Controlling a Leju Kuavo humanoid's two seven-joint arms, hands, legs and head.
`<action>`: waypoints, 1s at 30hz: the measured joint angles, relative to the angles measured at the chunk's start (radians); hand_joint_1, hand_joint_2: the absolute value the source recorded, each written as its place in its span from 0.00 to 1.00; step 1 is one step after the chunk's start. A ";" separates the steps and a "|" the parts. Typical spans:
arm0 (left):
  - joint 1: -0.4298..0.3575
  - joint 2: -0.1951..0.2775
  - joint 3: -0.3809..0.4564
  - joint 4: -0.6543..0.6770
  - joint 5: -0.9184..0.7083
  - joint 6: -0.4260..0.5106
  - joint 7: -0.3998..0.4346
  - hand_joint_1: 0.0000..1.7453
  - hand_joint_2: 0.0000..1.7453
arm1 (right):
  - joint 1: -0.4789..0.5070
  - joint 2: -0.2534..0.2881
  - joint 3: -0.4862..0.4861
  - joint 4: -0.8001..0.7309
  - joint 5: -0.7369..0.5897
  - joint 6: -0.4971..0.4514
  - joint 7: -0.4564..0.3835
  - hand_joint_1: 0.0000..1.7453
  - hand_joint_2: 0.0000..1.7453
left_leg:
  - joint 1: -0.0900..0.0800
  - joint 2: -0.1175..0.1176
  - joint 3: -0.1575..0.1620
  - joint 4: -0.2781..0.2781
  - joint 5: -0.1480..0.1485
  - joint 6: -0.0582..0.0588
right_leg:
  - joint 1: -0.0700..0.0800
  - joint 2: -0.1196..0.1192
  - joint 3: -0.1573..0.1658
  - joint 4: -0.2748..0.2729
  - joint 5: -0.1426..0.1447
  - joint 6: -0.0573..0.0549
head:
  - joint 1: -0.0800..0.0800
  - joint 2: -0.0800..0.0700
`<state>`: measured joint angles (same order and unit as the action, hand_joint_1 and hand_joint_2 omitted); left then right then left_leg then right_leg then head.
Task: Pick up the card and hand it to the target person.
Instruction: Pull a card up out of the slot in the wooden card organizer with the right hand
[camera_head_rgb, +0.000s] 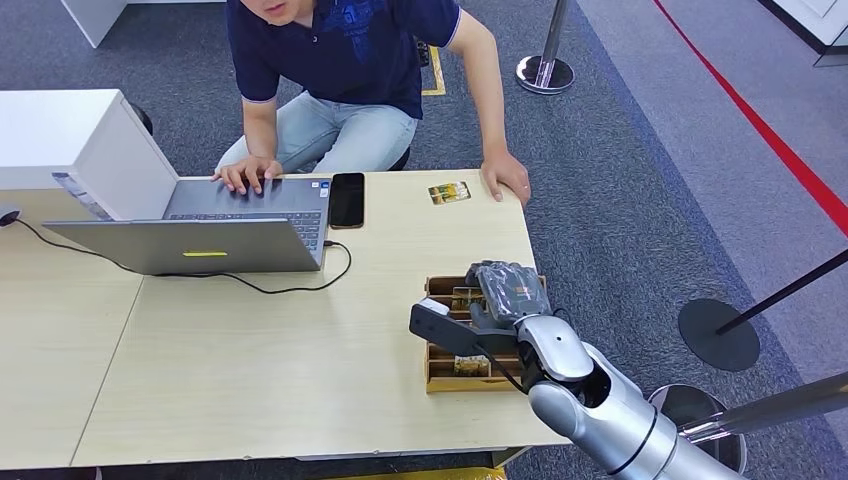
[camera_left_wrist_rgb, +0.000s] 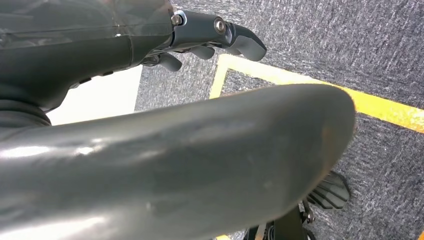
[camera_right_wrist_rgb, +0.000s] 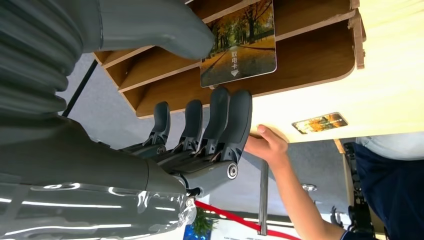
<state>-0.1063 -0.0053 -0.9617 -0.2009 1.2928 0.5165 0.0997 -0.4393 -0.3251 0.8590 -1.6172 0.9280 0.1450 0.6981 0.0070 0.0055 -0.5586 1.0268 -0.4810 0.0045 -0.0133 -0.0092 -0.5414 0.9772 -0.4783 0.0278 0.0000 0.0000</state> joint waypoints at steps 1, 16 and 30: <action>0.000 0.000 0.000 0.000 0.000 0.000 0.000 0.00 0.00 | 0.000 0.000 0.000 0.000 0.000 0.000 0.000 0.55 1.00 | 0.000 0.000 0.000 0.000 0.000 0.000 | 0.000 0.000 0.000 0.000 0.000 0.000 | 0.000 0.000; 0.000 -0.003 0.002 0.000 0.003 0.003 -0.001 0.00 0.00 | -0.014 0.006 0.025 0.025 -0.013 -0.007 0.000 0.52 1.00 | 0.000 0.000 0.000 0.000 0.000 0.000 | 0.000 0.000 0.000 0.000 0.000 0.000 | 0.000 0.000; 0.000 -0.005 0.002 0.000 0.002 0.002 -0.002 0.00 0.00 | -0.023 0.012 0.045 0.043 -0.023 -0.011 0.000 0.52 1.00 | 0.000 0.000 0.000 -0.001 0.001 0.000 | 0.000 0.000 0.000 -0.001 0.001 0.000 | 0.000 0.000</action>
<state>-0.1067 -0.0099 -0.9596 -0.2013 1.2951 0.5182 0.0977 -0.4627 -0.3127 0.9035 -1.5739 0.9048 0.1339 0.6981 0.0073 0.0056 -0.5583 1.0260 -0.4803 0.0045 -0.0131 -0.0088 -0.5410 0.9762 -0.4775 0.0273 0.0000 0.0000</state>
